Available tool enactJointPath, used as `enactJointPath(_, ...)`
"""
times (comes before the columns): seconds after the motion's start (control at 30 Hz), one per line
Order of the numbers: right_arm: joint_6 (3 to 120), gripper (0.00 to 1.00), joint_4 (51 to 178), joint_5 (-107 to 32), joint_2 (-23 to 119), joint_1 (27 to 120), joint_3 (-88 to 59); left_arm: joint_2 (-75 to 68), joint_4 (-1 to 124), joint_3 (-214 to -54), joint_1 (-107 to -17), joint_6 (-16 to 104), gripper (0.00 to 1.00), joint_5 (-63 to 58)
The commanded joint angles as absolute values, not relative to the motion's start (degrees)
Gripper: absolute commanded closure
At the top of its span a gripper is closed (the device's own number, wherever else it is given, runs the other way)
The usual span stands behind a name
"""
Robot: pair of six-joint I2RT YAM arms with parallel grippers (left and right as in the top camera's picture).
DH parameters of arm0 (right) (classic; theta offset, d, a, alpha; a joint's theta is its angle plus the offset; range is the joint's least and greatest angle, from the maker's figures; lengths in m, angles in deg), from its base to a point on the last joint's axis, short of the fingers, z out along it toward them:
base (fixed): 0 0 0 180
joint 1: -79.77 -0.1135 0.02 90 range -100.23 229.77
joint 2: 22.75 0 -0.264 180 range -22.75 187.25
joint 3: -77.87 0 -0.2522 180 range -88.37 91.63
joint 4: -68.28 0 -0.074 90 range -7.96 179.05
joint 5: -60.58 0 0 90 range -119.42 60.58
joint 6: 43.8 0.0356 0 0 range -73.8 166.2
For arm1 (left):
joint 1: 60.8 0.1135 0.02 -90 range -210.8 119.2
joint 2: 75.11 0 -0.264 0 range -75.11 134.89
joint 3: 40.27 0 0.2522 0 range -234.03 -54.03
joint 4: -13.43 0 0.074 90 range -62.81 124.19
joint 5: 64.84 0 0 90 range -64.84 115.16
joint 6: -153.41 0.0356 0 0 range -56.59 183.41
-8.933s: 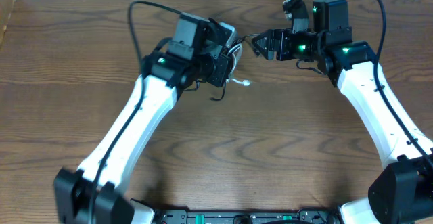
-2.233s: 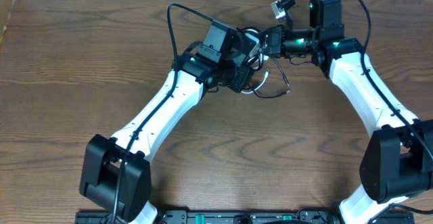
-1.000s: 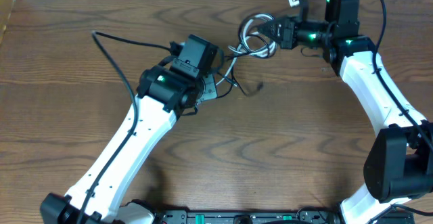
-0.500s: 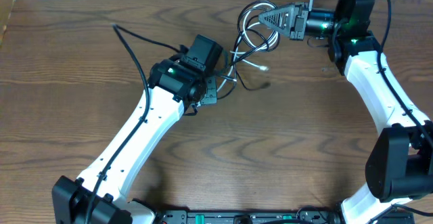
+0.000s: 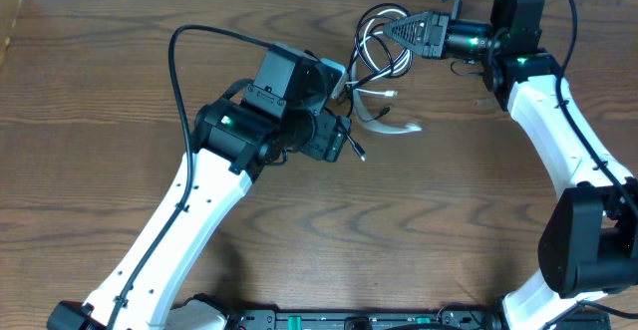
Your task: Untangle cables
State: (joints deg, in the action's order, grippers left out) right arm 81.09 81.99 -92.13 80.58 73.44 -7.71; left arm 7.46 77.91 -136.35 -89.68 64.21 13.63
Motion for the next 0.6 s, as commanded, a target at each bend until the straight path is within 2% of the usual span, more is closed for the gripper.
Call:
enactJointPath(0.0,79.71,0.99,82.27,-91.41,79.47,73.84,-7.05,7.83,77.29,-137.51,-89.37,65.50,0.16,19.22)
enactJointPath(0.33,79.32,0.99,84.04,-90.28,79.47,73.84,-7.05,7.98,71.59,-137.51,-89.85,66.42,0.14,18.72)
enactJointPath(0.57,78.86,0.99,85.60,-88.79,79.47,73.84,-7.05,7.96,67.13,-137.51,-89.88,60.91,0.14,29.89)
